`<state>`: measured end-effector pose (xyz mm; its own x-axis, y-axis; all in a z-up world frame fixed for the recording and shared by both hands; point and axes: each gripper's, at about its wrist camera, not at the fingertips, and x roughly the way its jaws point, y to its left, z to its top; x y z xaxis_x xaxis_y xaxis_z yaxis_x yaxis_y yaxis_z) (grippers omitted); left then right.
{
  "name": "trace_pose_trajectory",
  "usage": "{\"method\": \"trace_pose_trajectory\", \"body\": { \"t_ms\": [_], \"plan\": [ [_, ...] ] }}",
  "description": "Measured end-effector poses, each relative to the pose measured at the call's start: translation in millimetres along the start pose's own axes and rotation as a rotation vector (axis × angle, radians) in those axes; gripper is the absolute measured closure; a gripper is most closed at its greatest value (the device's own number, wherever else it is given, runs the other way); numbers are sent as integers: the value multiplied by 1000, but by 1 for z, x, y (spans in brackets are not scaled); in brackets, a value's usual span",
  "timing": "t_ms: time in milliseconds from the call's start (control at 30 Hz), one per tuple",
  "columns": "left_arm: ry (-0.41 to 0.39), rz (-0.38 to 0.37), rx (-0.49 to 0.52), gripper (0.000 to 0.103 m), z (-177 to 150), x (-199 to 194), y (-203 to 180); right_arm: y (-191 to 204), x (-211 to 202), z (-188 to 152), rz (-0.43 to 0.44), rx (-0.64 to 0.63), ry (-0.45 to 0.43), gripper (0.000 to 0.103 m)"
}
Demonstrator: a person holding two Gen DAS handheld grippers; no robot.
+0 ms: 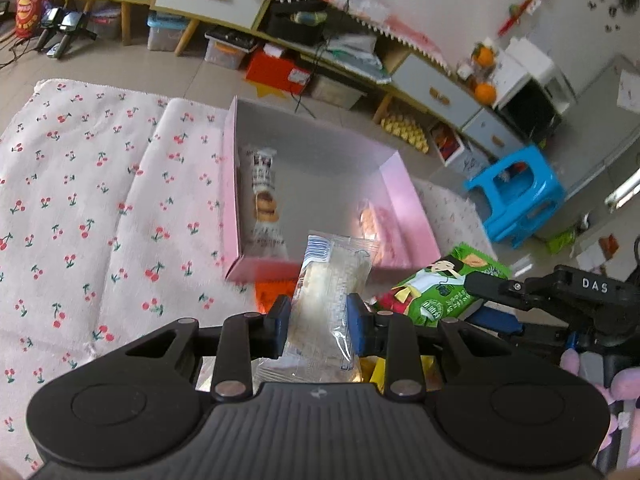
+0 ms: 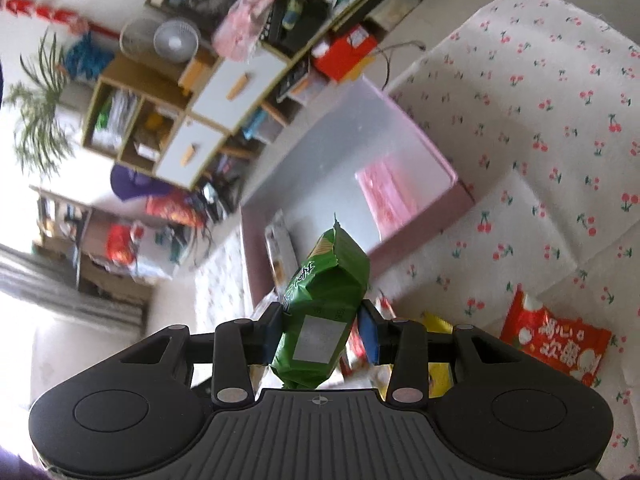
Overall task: Organize snacks
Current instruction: 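Lower both bags into the pink box and open both tools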
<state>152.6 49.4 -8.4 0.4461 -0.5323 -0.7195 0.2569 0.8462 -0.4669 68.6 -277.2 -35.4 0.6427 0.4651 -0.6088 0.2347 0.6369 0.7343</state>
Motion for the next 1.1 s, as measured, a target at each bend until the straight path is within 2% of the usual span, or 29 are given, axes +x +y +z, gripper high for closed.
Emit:
{"method": "trace_pose_trajectory", "body": {
  "t_ms": [333, 500, 933, 1100],
  "plan": [
    [-129, -7, -109, 76, 21, 27, -4, -2, 19, 29, -27, 44, -152, 64],
    [-193, 24, -95, 76, 24, 45, -11, 0, 36, 37, -69, 18, -179, 63],
    [-178, 83, -104, 76, 18, 67, -7, 0, 83, 31, -101, -42, -109, 63],
    [-179, 120, -94, 76, 15, 70, -5, 3, 84, 29, -112, -73, -133, 63]
  ]
}}
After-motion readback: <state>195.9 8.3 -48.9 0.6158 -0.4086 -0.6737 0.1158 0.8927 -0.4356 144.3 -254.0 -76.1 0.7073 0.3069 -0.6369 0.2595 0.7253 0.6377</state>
